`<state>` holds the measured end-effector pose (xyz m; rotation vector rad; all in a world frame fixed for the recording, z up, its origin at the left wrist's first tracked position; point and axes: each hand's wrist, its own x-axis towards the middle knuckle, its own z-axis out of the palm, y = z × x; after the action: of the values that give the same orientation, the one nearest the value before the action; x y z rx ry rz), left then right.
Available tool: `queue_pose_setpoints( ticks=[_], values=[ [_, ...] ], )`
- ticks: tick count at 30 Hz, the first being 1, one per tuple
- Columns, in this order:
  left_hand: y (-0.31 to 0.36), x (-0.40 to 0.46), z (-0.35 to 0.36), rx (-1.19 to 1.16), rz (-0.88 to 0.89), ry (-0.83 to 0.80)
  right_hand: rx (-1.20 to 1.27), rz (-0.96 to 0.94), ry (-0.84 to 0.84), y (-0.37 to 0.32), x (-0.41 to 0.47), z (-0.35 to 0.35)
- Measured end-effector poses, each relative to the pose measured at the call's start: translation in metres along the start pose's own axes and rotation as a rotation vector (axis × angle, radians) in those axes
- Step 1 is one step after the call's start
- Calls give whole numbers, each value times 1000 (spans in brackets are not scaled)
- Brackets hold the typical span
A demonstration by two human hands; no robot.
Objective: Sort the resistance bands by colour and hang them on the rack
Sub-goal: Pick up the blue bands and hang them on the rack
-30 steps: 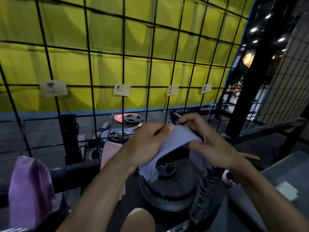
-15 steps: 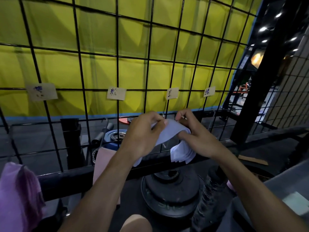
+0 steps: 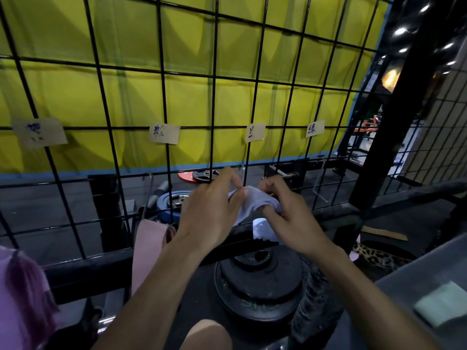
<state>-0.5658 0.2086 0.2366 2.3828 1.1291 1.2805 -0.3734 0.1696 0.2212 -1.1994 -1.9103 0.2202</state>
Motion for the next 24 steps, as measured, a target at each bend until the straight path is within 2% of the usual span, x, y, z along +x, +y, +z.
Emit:
queue_pose_setpoints(
  ticks=[3, 10, 14, 18, 20, 21, 24],
  values=[
    [-4, -2, 1, -164, -173, -138, -59, -11, -73, 2, -8, -1],
    [0, -5, 2, -341, -358, -237, -90, 3, -98, -1, -7, -4],
    [9, -12, -1, -686, -507, -278, -124, -24, -90, -13, -10, 0],
    [15, -18, -3, -854, -576, -277, -43, 77, -156, -27, -7, -17],
    [15, -19, -3, -833, -574, -289, -18, 141, -224, -33, -4, -27],
    [14, -18, -4, -747, -548, -299, -14, 170, -242, -35, -2, -30],
    [8, -19, -3, -276, -330, -222, -45, 221, -252, -38, 3, -34]
  ],
)
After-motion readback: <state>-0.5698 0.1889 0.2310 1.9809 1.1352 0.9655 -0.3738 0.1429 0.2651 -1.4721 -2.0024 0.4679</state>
